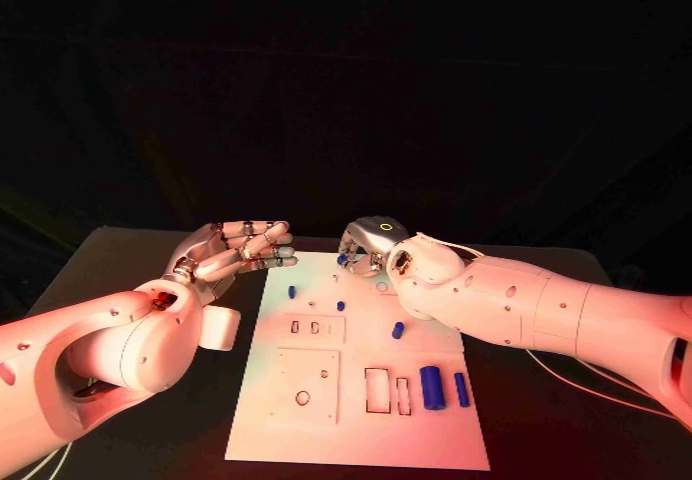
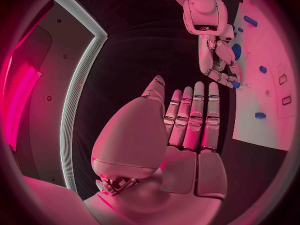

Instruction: Assemble the parts on the task board

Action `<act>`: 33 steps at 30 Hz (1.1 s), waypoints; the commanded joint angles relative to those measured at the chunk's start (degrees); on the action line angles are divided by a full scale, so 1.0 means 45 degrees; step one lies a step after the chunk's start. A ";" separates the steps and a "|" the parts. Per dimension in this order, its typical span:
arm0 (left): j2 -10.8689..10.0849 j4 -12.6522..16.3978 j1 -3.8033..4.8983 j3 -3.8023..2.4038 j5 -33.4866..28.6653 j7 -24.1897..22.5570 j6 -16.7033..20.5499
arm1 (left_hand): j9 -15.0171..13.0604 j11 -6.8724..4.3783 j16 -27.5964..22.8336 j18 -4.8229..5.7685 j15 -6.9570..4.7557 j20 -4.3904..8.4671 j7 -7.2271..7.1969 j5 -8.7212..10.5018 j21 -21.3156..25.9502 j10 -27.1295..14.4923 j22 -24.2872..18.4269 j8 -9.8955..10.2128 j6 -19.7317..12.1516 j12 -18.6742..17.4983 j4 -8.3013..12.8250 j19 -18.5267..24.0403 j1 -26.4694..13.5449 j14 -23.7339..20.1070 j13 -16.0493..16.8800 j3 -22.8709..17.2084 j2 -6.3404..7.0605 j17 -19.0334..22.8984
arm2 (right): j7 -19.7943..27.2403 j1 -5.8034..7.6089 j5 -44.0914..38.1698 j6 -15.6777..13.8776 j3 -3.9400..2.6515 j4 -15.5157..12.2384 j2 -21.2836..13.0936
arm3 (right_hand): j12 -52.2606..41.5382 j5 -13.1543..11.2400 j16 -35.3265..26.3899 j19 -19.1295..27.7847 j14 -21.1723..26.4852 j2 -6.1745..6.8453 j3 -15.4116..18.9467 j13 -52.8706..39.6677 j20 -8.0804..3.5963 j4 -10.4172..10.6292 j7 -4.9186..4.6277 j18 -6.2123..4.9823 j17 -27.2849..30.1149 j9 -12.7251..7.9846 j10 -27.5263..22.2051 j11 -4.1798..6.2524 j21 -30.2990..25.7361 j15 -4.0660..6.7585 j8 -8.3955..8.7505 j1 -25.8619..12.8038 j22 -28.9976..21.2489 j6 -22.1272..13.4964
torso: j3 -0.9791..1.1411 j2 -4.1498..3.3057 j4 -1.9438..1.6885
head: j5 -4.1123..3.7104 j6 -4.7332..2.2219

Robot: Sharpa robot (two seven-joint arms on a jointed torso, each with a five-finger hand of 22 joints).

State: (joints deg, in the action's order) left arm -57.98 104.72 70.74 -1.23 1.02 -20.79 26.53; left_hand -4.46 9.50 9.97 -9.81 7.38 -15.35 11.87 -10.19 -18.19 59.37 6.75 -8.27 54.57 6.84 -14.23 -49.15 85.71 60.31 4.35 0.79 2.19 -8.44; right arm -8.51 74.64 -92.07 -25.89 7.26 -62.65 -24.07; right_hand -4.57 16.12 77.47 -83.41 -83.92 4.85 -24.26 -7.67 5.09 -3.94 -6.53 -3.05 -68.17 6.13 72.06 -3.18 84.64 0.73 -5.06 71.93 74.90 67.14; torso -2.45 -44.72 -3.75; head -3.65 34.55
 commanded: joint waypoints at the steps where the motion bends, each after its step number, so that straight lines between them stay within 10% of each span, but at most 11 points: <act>1: 0.0031 0.0038 0.0051 -0.0012 -0.0045 -0.0046 -0.0238 | 0.0017 0.0025 -0.0059 -0.0169 0.0006 0.0013 0.0110 0.0033 -0.0042 -0.0044 -0.0008 0.0073 -0.0003 -0.0038 0.0029 -0.0108 0.0083 -0.0059 -0.0020 0.0078 0.0009 -0.0013 | 0.0060 -0.0050 -0.0004 0.0212 0.0000 0.0109 0.0079 | 0.0073 0.0030 0.0041 -0.0068 -0.0529 0.0032 -0.0014 -0.0018 0.0023 0.0098 -0.0065 0.0198 0.0018 0.0213 0.0072 -0.0021 0.0046 0.0076 -0.0020 -0.0129 0.1301 0.0056 | 0.0001 0.0000 0.0000 | 0.0021 0.0040; 13: 0.0029 0.0028 0.0118 -0.0012 -0.0045 -0.0026 -0.0243 | 0.0017 0.0025 -0.0060 -0.0169 0.0006 0.0013 0.0109 0.0033 -0.0042 -0.0043 -0.0008 0.0073 -0.0002 -0.0038 0.0030 -0.0109 0.0085 -0.0058 -0.0020 0.0078 0.0008 -0.0014 | 0.0001 -0.0118 0.0049 0.0588 0.0004 0.0411 0.0236 | 0.0170 0.0036 -0.0013 0.0029 -0.0489 0.0190 0.0030 -0.0002 0.0051 0.0249 -0.0127 0.0170 0.0144 0.0215 -0.0070 -0.0081 -0.0026 0.0030 0.0105 -0.0277 0.1189 -0.0118 | -0.0006 0.0007 0.0004 | 0.0007 0.0071; 23: 0.0039 0.0007 0.0143 -0.0012 -0.0045 -0.0009 -0.0259 | 0.0015 0.0024 -0.0066 -0.0168 0.0006 0.0015 0.0109 0.0034 -0.0044 -0.0038 -0.0010 0.0076 0.0003 -0.0046 0.0039 -0.0112 0.0104 -0.0054 -0.0018 0.0077 0.0001 -0.0021 | -0.0003 -0.0136 0.0096 0.0556 0.0013 0.0644 0.0396 | 0.0157 -0.0807 -0.0427 0.0624 -0.0261 0.1019 0.0766 0.0149 0.0437 0.0679 -0.0678 -0.0017 0.0904 -0.0306 -0.1459 -0.0581 -0.0543 -0.0395 0.0350 -0.0602 0.0430 -0.2367 | -0.0008 0.0011 0.0004 | 0.0021 0.0055; 33: -0.0017 -0.0061 0.0154 -0.0011 -0.0046 -0.0002 -0.0264 | 0.0015 0.0024 -0.0066 -0.0168 0.0006 0.0015 0.0109 0.0034 -0.0044 -0.0038 -0.0010 0.0076 0.0003 -0.0046 0.0039 -0.0112 0.0104 -0.0054 -0.0018 0.0077 0.0001 -0.0021 | -0.0015 -0.0059 0.0343 -0.0077 -0.0016 -0.0753 -0.0786 | -0.0134 -0.0406 -0.0310 0.0432 -0.0309 0.0738 0.0884 0.0033 0.0436 0.0773 -0.0645 0.0032 0.0791 -0.0201 -0.1150 -0.0508 -0.0418 -0.0342 0.0109 -0.0216 0.0696 -0.1735 | -0.0001 0.0056 0.0079 | 0.0020 0.0042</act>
State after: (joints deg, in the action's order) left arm -58.09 104.42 71.32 -1.23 0.99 -20.57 26.40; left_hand -4.46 9.50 9.97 -9.81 7.39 -15.35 11.87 -10.19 -18.19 59.38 6.75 -8.27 54.57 6.84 -14.06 -49.15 85.71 60.32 4.36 0.96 2.19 -8.48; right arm -8.46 74.22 -91.12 -24.94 7.26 -65.54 -27.19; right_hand -4.97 14.08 75.85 -81.04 -83.82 8.23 -20.23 -7.47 6.99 -0.54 -9.41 -3.07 -64.53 5.20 66.71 -5.39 82.47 -0.63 -4.32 70.55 74.93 59.20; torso -2.49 -44.59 -3.60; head -3.52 34.74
